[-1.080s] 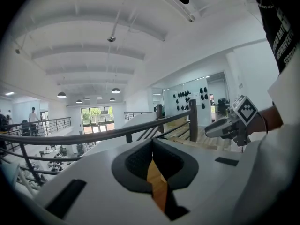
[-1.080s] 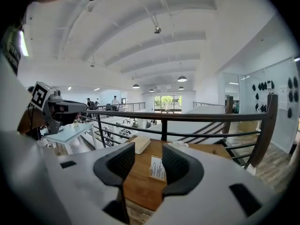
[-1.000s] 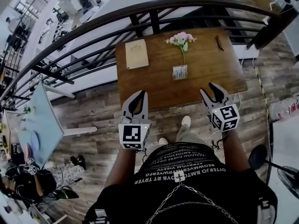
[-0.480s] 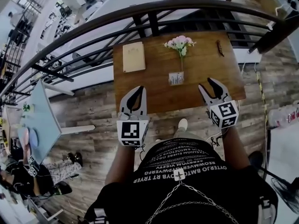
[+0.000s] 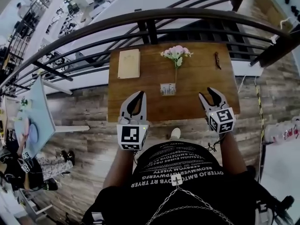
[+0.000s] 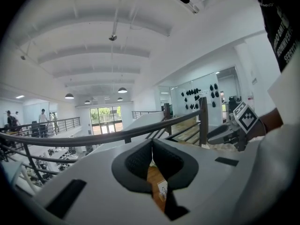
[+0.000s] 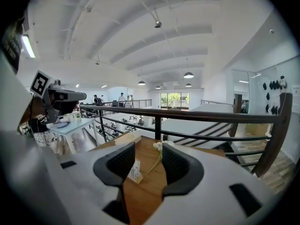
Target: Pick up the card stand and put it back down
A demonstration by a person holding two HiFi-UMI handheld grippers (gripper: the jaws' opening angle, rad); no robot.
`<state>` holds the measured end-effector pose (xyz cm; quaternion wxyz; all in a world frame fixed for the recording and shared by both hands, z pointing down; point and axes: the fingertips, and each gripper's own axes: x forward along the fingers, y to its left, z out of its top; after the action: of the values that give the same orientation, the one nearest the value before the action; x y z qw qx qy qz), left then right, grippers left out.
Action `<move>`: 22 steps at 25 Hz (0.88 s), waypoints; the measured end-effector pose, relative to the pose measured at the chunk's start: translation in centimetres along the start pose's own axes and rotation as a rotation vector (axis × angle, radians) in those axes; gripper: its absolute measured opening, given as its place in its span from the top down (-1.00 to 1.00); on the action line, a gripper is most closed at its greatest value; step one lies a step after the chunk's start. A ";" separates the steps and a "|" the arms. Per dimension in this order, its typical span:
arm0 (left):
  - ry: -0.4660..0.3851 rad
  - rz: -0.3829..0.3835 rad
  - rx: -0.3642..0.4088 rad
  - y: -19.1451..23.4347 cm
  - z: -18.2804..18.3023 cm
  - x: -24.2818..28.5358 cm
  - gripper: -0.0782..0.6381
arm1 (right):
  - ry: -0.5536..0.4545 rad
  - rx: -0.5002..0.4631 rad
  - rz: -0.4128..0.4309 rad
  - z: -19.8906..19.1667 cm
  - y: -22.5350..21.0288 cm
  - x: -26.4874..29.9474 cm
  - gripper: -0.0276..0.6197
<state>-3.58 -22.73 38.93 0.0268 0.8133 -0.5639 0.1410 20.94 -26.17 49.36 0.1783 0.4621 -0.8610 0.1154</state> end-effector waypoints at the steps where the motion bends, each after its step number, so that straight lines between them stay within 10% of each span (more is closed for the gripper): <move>1: 0.005 -0.002 0.006 -0.5 0.1 0.2 0.70 | 0.011 0.004 0.006 -0.7 -0.4 0.3 0.33; 22: 0.082 0.002 0.012 0.9 -2.7 3.5 0.70 | 0.201 0.031 0.154 -11.1 1.4 8.1 0.33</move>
<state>-3.80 -25.72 42.31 0.0448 0.8065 -0.5621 0.1776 17.90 -27.43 62.77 0.2473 0.3834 -0.8698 0.1876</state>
